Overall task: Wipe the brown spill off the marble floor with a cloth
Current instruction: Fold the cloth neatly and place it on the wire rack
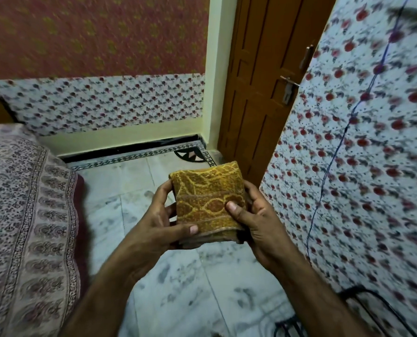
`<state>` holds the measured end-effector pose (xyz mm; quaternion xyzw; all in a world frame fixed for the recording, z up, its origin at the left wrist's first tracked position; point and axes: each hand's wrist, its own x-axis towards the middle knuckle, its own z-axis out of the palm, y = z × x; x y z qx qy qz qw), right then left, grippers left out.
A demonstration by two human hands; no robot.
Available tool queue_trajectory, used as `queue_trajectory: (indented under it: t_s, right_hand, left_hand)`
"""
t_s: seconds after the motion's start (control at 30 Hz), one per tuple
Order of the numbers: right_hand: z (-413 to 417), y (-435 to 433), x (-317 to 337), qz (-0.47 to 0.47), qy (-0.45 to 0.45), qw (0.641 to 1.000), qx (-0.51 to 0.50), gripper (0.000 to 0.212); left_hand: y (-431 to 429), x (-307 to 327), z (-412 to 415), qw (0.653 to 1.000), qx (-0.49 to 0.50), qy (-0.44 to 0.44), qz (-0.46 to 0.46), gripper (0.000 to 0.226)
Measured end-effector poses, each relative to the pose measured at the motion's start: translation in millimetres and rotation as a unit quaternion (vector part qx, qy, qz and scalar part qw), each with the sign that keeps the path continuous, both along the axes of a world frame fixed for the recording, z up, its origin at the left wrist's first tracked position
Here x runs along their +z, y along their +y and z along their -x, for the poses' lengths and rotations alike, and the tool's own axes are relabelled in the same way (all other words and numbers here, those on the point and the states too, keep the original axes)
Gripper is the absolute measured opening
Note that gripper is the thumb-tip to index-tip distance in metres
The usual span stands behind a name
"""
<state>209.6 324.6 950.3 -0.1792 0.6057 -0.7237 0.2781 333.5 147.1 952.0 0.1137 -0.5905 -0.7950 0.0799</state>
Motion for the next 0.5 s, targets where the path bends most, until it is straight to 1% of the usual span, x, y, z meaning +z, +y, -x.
queue_trajectory:
  t_s: [0.23,0.33,0.5]
  right_hand:
    - [-41,49,12,-0.006,0.014,1.000,-0.019,0.049]
    - [-46,64,12,0.009,0.013,1.000,-0.022,0.048]
    - [-53,96,9,0.028,0.002,0.999,-0.030,0.047]
  left_hand:
    - [45,5,-34,1.000,-0.018,0.020,-0.015,0.088]
    - [61,5,-40,1.000,0.001,0.024,-0.012,0.088]
    - [91,5,-42,0.999,0.017,0.049,-0.006,0.103]
